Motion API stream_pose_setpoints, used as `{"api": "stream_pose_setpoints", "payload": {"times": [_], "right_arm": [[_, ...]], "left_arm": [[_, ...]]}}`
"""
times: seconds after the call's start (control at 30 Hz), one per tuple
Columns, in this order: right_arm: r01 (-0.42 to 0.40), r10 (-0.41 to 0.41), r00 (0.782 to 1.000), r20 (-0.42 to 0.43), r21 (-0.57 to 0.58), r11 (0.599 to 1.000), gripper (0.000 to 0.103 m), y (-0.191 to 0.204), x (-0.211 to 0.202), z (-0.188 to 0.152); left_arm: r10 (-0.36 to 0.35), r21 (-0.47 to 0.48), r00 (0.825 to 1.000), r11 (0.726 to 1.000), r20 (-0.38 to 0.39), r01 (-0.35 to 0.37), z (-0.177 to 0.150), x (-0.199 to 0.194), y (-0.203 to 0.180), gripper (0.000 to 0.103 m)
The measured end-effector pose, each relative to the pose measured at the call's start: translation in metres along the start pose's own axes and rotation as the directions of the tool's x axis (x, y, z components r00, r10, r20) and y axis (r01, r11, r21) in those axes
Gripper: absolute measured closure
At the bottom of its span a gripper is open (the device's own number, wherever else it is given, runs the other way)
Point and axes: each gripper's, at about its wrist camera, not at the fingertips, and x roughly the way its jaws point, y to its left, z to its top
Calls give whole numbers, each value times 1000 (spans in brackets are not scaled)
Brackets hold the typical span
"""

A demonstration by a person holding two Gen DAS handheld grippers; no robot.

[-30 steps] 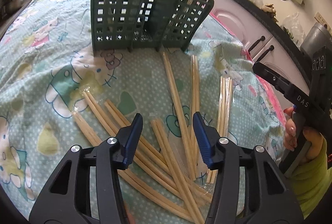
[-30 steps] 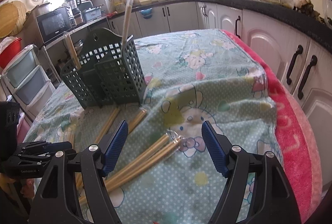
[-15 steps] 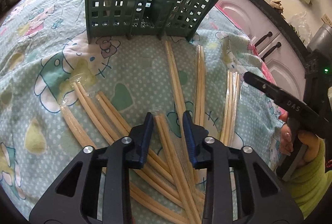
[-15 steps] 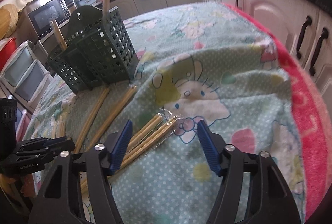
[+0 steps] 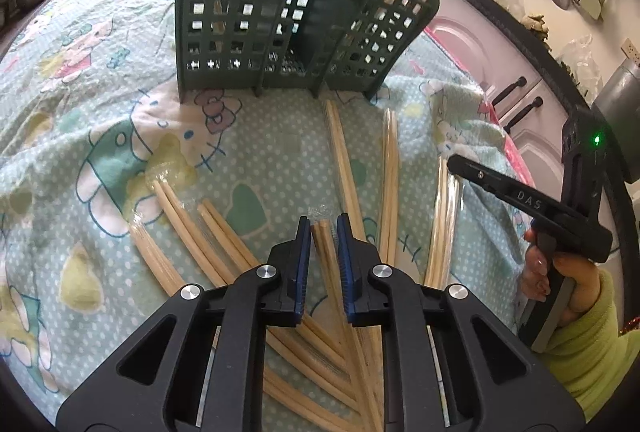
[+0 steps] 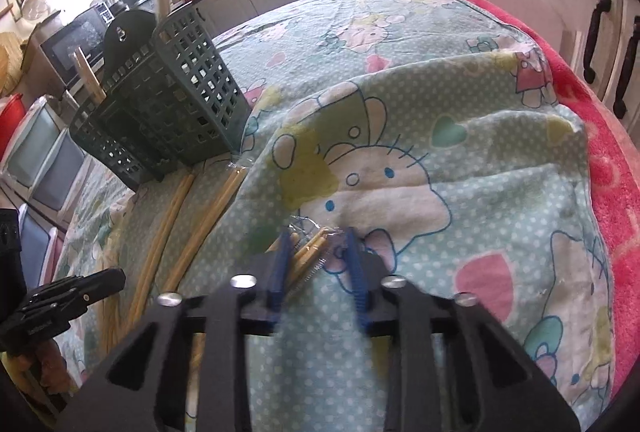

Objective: Organize utensils
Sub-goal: 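Close the left tool on another chopstick while the right tool grasps one too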

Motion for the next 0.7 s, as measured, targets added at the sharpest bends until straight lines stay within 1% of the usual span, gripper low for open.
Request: {"api": "stream_pose_setpoints", "payload": {"times": [0.03, 0.33, 0.47, 0.53, 0.7], "right_arm": [[-10, 10, 1000, 1, 4, 1000, 90, 0, 0, 0], [-47, 46, 998, 43, 17, 999, 95, -3, -21, 3], [-53, 52, 994, 95, 5, 999, 96, 0, -41, 9], [-56, 56, 991, 121, -8, 998, 97, 4, -50, 13], [-71, 82, 979, 184, -67, 995, 99, 21, -73, 27]], "left_arm": [[-1, -2, 1000, 1000, 3, 1, 1, -1, 1, 94], [-13, -5, 999, 1000, 45, 13, 12, -15, 0, 95], [-20, 3, 996, 1000, 84, 19, 21, -25, -2, 96], [-22, 6, 995, 1000, 100, 22, 26, -30, -4, 99], [-22, 21, 988, 1000, 154, 20, 41, -43, -8, 100]]}}
